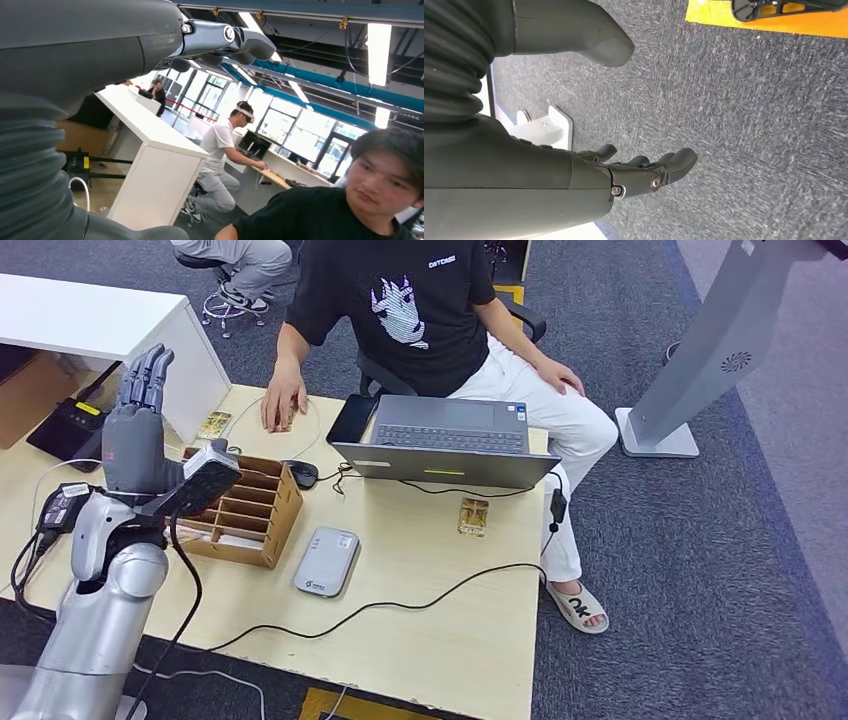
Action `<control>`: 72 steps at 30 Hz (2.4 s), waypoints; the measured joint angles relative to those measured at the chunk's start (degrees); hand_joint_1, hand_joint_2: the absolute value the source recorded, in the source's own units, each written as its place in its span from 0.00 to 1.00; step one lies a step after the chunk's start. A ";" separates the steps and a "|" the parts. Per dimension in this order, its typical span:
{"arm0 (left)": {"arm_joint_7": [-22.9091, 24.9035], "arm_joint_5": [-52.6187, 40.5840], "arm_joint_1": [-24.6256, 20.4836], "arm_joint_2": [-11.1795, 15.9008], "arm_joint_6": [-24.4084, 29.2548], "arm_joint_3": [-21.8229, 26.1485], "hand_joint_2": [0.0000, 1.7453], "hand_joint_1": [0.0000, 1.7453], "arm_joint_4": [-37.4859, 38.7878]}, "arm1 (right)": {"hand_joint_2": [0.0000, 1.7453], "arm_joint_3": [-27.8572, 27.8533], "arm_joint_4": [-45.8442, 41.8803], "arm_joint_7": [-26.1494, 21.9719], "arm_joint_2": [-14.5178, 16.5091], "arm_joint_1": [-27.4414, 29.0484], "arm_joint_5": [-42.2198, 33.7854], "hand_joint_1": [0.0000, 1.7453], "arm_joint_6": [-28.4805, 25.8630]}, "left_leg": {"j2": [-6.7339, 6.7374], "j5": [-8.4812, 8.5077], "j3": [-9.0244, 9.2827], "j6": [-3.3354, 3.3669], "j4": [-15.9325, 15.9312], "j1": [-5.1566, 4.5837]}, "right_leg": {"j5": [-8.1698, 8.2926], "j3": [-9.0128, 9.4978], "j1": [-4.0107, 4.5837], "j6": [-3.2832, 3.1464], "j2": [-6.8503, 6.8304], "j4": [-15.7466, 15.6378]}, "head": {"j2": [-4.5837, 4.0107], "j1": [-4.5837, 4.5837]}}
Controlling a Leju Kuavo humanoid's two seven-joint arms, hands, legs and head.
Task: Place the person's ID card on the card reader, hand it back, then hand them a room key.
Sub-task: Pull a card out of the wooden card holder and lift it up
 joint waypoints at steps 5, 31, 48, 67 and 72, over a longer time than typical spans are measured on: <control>-1.90 5.00 7.27 0.45 -4.15 0.97 1.00 0.00 -5.67 | 1.00 -1.08 0.00 0.24 0.00 0.19 -0.37 0.00 -0.05 | -0.03 -0.01 -0.02 0.00 0.00 0.00 | -0.04 -0.04 0.00 0.02 -0.02 -0.01 | 0.00 -0.01; 1.12 -0.84 36.71 10.01 -9.91 4.54 1.00 0.00 -28.57 | 1.00 -5.81 0.00 -0.04 0.30 0.72 -2.53 0.00 -0.54 | 0.08 -0.15 0.03 -0.11 -0.11 0.06 | -0.20 -0.05 0.01 -0.19 0.09 0.00 | 0.00 -0.01; 12.15 -19.61 47.09 12.95 -13.20 21.30 1.00 0.00 -33.37 | 1.00 -8.31 0.00 0.63 1.01 0.80 -1.97 0.00 -0.85 | -0.07 -0.11 0.08 -0.19 -0.16 0.07 | -0.25 0.02 0.01 -0.28 -0.09 0.04 | 0.00 -0.01; 11.59 -25.06 39.82 11.16 -11.19 20.87 1.00 0.00 -25.95 | 1.00 -8.49 0.00 0.26 1.40 0.60 0.76 0.00 0.09 | -0.10 -0.10 0.13 -0.20 -0.15 0.07 | -0.24 0.03 0.01 -0.30 -0.13 0.04 | 0.00 -0.01; 11.94 -27.57 37.36 10.34 -9.85 18.68 1.00 0.00 -21.82 | 1.00 -8.48 0.00 0.28 1.44 0.48 1.73 0.00 0.20 | -0.10 -0.10 0.13 -0.20 -0.15 0.07 | -0.24 0.03 0.01 -0.30 -0.12 0.04 | 0.00 -0.01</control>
